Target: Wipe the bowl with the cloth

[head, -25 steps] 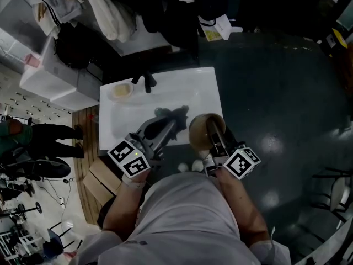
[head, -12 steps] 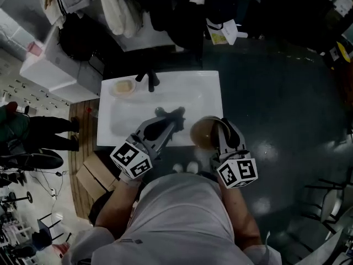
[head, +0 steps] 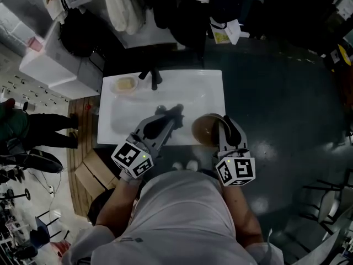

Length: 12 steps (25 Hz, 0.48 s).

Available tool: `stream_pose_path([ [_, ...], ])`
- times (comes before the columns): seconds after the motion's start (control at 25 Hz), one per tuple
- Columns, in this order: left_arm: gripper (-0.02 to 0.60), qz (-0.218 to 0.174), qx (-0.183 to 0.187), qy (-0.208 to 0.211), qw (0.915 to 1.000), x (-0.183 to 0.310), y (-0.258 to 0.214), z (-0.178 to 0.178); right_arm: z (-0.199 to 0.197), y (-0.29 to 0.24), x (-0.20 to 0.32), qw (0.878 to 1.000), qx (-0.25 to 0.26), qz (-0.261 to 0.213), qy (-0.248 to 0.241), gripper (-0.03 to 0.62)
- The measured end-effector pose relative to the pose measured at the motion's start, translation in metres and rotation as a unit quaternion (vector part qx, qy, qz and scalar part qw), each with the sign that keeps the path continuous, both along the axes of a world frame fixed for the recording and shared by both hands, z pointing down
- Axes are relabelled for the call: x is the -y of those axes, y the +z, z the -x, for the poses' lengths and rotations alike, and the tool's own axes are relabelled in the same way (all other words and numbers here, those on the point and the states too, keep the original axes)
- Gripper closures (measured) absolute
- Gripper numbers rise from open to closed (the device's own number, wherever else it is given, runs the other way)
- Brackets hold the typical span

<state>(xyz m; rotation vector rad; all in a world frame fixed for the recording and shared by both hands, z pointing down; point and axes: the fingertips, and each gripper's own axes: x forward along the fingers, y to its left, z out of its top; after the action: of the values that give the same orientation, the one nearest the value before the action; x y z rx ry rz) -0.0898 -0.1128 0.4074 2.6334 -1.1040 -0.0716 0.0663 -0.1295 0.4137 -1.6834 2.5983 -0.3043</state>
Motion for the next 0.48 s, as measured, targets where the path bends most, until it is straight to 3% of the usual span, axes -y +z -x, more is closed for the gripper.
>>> stream_pose_path([
  [0.2, 0.54, -0.014, 0.002, -0.004, 0.9999, 0.0, -0.006, 0.006, 0.007, -0.002, 0.001, 1.0, -0.013, -0.006, -0.004, 0.534],
  [0.48, 0.54, 0.001, -0.017, 0.01, 0.9998, -0.002, -0.003, 0.011, 0.016, -0.002, 0.0, 1.0, -0.023, -0.008, -0.011, 0.534],
])
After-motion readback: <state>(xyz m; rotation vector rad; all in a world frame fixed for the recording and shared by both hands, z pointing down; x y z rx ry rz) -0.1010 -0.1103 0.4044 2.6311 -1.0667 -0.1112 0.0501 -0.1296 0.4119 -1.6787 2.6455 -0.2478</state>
